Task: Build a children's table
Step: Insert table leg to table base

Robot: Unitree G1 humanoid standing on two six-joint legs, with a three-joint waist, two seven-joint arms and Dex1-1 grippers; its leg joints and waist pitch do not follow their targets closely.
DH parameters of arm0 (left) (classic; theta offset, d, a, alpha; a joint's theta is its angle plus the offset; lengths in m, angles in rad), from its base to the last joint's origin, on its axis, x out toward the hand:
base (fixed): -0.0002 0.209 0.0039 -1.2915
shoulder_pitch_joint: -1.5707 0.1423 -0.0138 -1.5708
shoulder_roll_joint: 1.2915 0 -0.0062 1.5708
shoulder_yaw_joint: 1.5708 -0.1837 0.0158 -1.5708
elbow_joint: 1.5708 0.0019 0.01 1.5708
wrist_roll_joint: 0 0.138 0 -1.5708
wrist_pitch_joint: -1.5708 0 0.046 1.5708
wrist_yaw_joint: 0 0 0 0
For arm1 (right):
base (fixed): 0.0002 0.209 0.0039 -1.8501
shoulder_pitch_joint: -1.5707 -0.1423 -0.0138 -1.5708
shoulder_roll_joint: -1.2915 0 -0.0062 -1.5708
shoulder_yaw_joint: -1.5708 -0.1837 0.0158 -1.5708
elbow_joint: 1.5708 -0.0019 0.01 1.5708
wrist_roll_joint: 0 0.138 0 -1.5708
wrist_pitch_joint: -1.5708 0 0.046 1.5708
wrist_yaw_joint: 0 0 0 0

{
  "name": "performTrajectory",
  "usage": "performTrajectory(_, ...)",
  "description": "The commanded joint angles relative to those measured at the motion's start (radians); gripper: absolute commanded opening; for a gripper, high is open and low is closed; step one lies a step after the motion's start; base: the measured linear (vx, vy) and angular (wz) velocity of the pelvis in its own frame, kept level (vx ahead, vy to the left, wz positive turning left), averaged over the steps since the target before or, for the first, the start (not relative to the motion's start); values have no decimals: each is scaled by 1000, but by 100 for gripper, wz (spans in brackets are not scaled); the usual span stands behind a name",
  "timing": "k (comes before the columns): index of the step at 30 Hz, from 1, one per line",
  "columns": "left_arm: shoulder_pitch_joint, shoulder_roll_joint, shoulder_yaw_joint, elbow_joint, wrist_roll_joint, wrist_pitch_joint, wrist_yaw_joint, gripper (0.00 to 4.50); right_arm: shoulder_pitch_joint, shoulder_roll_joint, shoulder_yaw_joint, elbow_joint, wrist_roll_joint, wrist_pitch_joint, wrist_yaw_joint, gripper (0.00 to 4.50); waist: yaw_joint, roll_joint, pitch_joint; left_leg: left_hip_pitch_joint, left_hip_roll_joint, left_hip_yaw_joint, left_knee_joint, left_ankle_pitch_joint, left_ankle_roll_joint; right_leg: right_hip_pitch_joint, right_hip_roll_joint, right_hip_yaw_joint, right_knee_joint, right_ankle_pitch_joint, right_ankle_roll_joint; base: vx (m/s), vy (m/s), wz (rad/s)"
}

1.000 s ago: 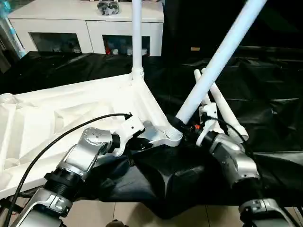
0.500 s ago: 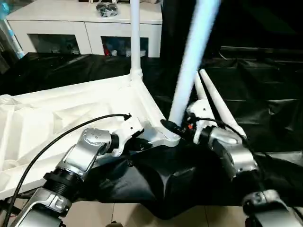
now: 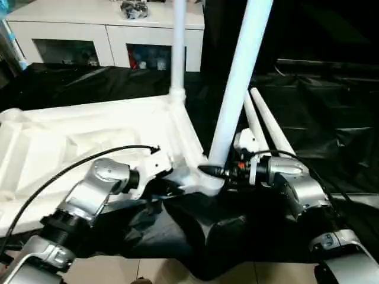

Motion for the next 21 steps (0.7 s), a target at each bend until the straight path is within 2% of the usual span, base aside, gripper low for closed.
performTrajectory(1, -6, -10, -21, -61, -45, -18, -59, 0, 52, -4, 76, 74, -41, 72, 43, 191, -2, 8, -42, 14, 17, 1, -66, -253, 20, 28, -44, 38, -77, -65, -228, 0, 0, 0)
performTrajectory(3, -10, -11, -11, -55, -42, -14, -47, 0, 49, 2, 69, 90, -47, 54, 40, 191, -3, 7, -41, 16, 17, 1, -68, -274, 11, 26, -45, 39, -81, -102, -223, 0, 0, 0)
performTrajectory(4, -14, -16, -2, -47, -40, -10, -33, 0, 44, 8, 62, 102, -46, 47, 28, 191, -1, 12, -41, 17, 17, -1, -69, -278, 8, 26, -46, 40, -81, -107, -223, 0, 0, 0)
performTrajectory(5, -29, -33, 16, -22, -28, -3, 13, 0, 28, 29, 36, 141, -49, 19, -35, 191, -3, 8, -42, 15, 17, 0, -69, -274, 3, 26, -47, 41, -80, -103, -224, 0, 0, 0)
performTrajectory(6, -29, -33, 16, -22, -28, -3, 13, 0, 28, 29, 36, 141, -49, 19, -35, 191, -4, 9, -41, 15, 16, 0, -69, -279, 0, 25, -47, 40, -81, -108, -226, 0, 0, 0)
performTrajectory(9, -73, -78, 54, 40, -8, 35, 120, 0, -27, 73, -17, 256, -84, -33, -259, 191, -7, 10, -38, 19, 15, -1, -73, -307, -23, 21, -50, 41, -86, -171, -224, 0, 0, 0)
performTrajectory(11, -85, -91, 64, 55, -5, 51, 148, 0, -40, 81, -27, 281, -91, -38, -308, 191, -8, 9, -37, 22, 16, -2, -74, -327, -28, 20, -51, 41, -91, -218, -207, 0, 0, 0)
performTrajectory(12, -119, -119, 82, 94, 6, 77, 210, 0, -65, 101, -43, 327, -97, -25, -398, 191, -7, 14, -38, 20, 16, -3, -74, -327, -28, 19, -52, 43, -91, -216, -205, 0, 0, 0)
performTrajectory(13, -119, -119, 82, 94, 6, 77, 210, 0, -65, 101, -43, 327, -97, -25, -398, 191, -9, 13, -37, 19, 15, -2, -74, -323, -30, 18, -50, 43, -91, -213, -205, 0, 0, 0)
performTrajectory(14, -144, -139, 93, 121, 13, 94, 253, 0, -83, 115, -53, 359, -100, -15, -460, 191, -8, 12, -40, 23, 15, -2, -73, -320, -38, 16, -49, 43, -90, -206, -205, 0, 0, 0)
performTrajectory(16, -204, -194, 128, 187, 24, 157, 372, 0, -123, 158, -81, 426, -92, 12, -590, 191, -8, 13, -39, 22, 14, -2, -73, -305, -43, 16, -48, 44, -88, -185, -209, 0, 0, 0)
performTrajectory(17, -226, -216, 141, 217, 30, 168, 424, 0, -139, 178, -99, 456, -81, 10, -638, 191, -7, 13, -42, 18, 12, -1, -71, -294, -44, 20, -49, 43, -87, -166, -206, 0, 0, 0)
performTrajectory(19, -253, -239, 148, 260, 47, 164, 492, 0, -160, 206, -131, 491, -60, -1, -697, 191, -5, 12, -43, 14, 12, -3, -71, -274, -38, 23, -49, 42, -85, -136, -204, 0, 0, 0)
performTrajectory(20, -265, -245, 145, 283, 65, 149, 529, 0, -169, 221, -150, 502, -44, -10, -714, 191, -4, 6, -45, 11, 11, -3, -69, -251, -28, 26, -48, 41, -81, -105, -202, 0, 0, 0)
performTrajectory(21, -268, -245, 141, 289, 73, 141, 539, 0, -171, 226, -157, 502, -37, -17, -717, 191, -4, 9, -45, 10, 11, -3, -67, -242, -19, 26, -47, 40, -80, -77, -200, 0, 0, 0)
